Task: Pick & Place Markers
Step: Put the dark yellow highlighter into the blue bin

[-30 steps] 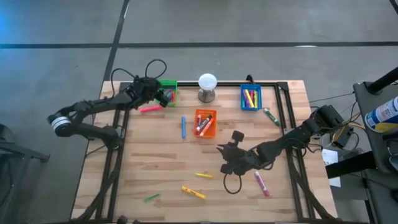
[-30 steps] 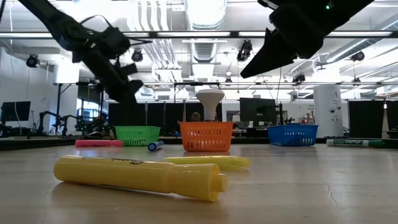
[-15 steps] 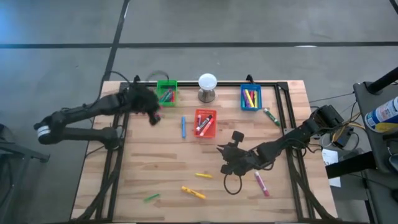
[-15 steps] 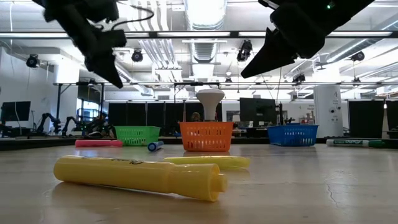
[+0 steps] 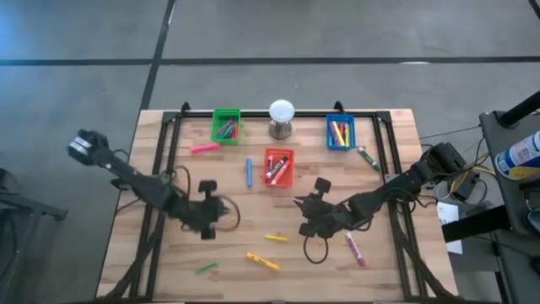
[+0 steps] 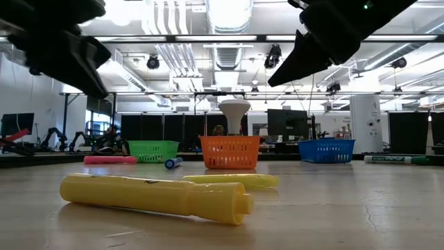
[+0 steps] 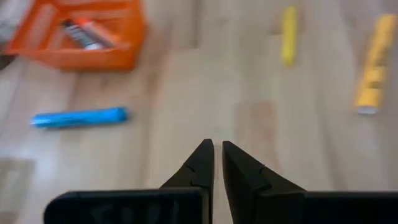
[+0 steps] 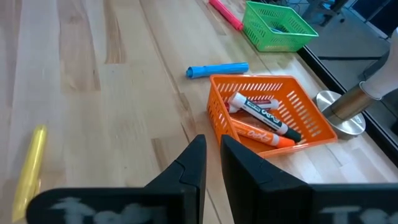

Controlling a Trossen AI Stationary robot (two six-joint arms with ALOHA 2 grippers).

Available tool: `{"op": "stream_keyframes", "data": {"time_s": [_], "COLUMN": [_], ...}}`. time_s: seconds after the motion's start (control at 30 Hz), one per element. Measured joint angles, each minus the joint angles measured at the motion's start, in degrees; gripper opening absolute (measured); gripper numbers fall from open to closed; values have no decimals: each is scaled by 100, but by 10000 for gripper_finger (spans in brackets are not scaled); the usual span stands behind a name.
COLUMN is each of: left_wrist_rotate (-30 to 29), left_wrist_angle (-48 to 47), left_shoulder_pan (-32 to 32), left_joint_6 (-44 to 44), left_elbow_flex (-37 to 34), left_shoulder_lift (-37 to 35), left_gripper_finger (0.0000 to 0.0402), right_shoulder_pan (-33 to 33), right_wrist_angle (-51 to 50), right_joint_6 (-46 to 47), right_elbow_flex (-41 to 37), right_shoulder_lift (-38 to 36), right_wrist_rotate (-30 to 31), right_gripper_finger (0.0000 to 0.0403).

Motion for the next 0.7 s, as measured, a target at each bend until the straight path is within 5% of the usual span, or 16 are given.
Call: {"op": "stream_keyframes", "data": {"time_s": [0.37,0.7], "left_wrist_rotate": [627,1424], "left_wrist_angle": [1442,1480], "left_shoulder_pan": [-554,-660], "left_joint_6": [-686,-629], "left_elbow_flex": [568,1618], "left_shoulder_lift": [1677,2946], "left_gripper_finger": [32,110], "right_shoulder_pan": [0,0], "right_wrist_angle": [18,42], "right_joint_6": [164,197], "right_elbow_flex": [-102,-188], "right_shoulder_lift": [0,7], "right_wrist_rotate": [-2,-1], "right_gripper_finger": [43,43]}}
